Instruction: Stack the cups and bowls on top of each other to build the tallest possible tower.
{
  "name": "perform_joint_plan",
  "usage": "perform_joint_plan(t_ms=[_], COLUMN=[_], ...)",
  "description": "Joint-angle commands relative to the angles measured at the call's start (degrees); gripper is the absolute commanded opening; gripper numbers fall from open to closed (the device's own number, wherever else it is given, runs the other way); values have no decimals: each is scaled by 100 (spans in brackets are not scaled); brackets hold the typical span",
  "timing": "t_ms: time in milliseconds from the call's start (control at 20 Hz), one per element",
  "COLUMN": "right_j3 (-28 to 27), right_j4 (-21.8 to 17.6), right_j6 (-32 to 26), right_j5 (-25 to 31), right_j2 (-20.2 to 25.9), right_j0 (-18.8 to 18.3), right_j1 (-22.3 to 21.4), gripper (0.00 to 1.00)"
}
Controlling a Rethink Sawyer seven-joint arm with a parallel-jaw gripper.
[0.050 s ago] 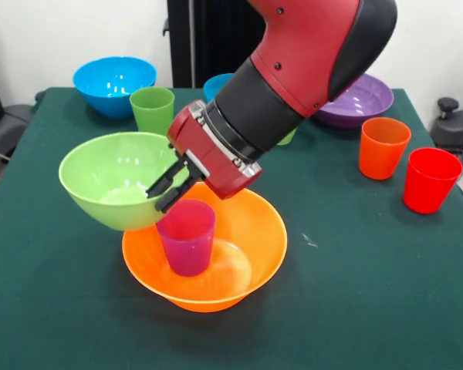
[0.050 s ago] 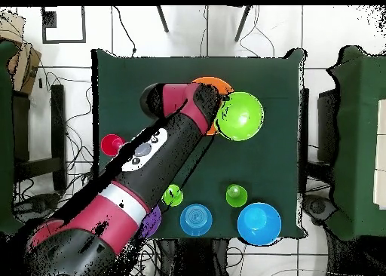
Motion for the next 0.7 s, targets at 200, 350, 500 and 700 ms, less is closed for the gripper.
perform_joint_plan(t_ms=[200,350,500,700], right_j3=[-31,64,154,141], right_j4=[213,204,197,230], right_j6=[1107,1054,1031,1073], right_j5=[-473,-458,-411,-387], right_j2=[725,767,797,810], right_j0=[26,78,152,217], right_j1=[-32,-126,-221,-221], gripper=[0,0,0,0])
